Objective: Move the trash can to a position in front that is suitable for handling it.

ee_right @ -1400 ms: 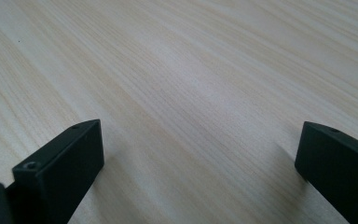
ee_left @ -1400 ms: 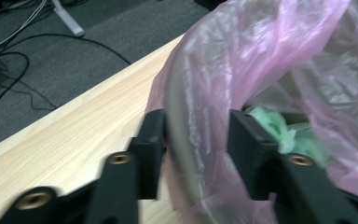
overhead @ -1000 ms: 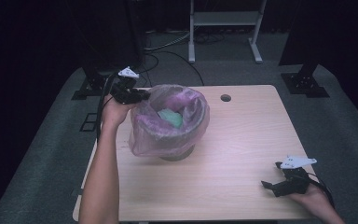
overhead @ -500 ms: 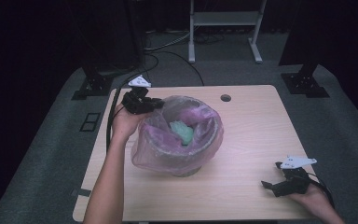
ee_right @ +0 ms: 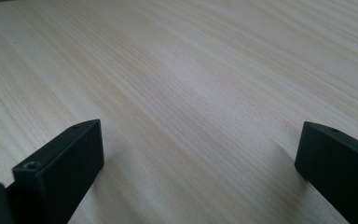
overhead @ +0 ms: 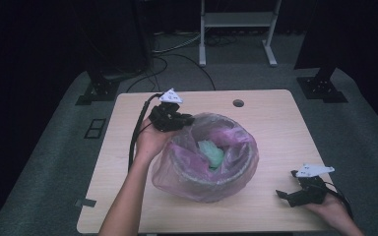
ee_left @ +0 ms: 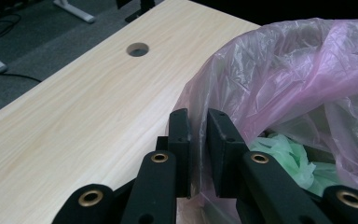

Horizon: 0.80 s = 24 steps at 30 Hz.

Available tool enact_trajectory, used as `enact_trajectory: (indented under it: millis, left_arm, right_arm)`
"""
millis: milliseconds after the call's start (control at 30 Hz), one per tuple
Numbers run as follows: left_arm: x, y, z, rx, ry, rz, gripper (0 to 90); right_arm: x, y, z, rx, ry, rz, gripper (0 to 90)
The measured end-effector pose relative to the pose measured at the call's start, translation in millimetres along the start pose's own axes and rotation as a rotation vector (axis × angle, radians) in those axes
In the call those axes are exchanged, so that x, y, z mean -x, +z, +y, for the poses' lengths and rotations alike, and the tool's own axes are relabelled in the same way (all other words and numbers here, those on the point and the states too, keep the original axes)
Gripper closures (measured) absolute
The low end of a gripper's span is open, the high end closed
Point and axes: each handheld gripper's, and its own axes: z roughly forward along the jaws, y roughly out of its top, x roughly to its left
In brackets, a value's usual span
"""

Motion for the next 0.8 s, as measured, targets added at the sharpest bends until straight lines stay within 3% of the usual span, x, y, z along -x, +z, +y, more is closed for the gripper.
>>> enact_trajectory:
  millis: [133,433,467,500,600,800]
  left_arm:
    - [13.0,6.7,5.3,-0.003,0.013,-0.014,80.0]
    - [20.7,6.8,3.7,0.026,0.006,-0.032,79.0]
    - [19.8,4.7,2.8,0.05,-0.007,-0.035,70.0]
    - [18.3,2.0,2.1,0.066,-0.018,-0.042,70.0]
    - [15.8,-12.3,-1.1,0.104,-0.035,-0.036,54.5]
    - [17.3,-37.4,-9.5,0.139,-0.048,-0.051,42.2]
  right_arm:
    - [-0.1,0.0,0.0,0.0,0.002,0.0,0.0]
    - [-0.1,0.0,0.0,0.0,0.001,-0.001,0.0]
    - [-0.1,0.0,0.0,0.0,0.001,0.0,0.0]
    - [-0.1,0.0,0.0,0.0,0.001,0.0,0.0]
    - [0.0,-0.1,0.1,-0.001,0.0,0.0,0.0]
    - [0.0,-0.1,0.0,-0.001,0.0,0.0,0.0]
